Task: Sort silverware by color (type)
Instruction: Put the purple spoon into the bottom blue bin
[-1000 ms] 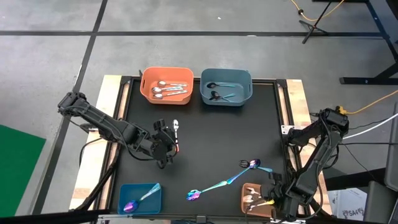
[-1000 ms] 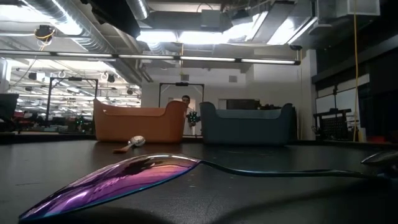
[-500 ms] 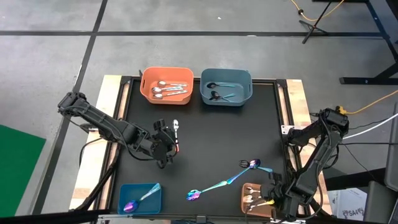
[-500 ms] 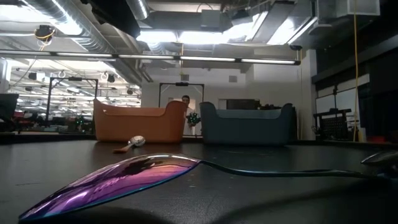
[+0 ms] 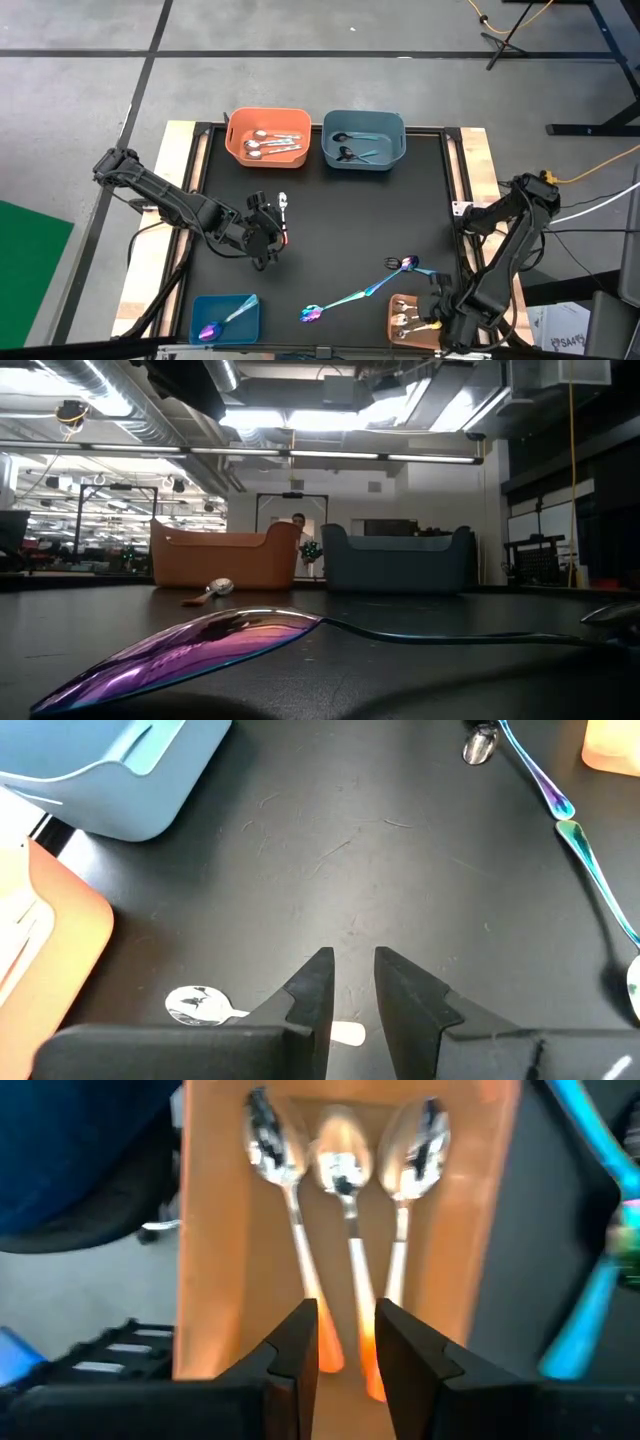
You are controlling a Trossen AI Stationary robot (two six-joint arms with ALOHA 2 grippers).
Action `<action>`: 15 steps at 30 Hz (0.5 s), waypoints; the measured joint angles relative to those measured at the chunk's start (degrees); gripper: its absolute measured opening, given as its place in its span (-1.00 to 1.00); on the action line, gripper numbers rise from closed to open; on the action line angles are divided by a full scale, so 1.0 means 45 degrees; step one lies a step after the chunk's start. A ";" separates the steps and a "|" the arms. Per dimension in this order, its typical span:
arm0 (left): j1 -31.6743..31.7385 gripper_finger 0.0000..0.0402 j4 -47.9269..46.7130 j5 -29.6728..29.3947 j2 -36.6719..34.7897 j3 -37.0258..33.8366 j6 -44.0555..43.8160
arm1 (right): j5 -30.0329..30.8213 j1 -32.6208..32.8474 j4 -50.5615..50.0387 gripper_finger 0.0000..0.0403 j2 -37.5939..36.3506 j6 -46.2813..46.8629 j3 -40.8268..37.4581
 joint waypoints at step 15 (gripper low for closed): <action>-0.0004 -0.65 0.0000 0.0000 0.0000 0.0000 -0.0002 | 0.0922 -0.2425 -0.4805 -0.55 -0.0005 -0.6021 0.1047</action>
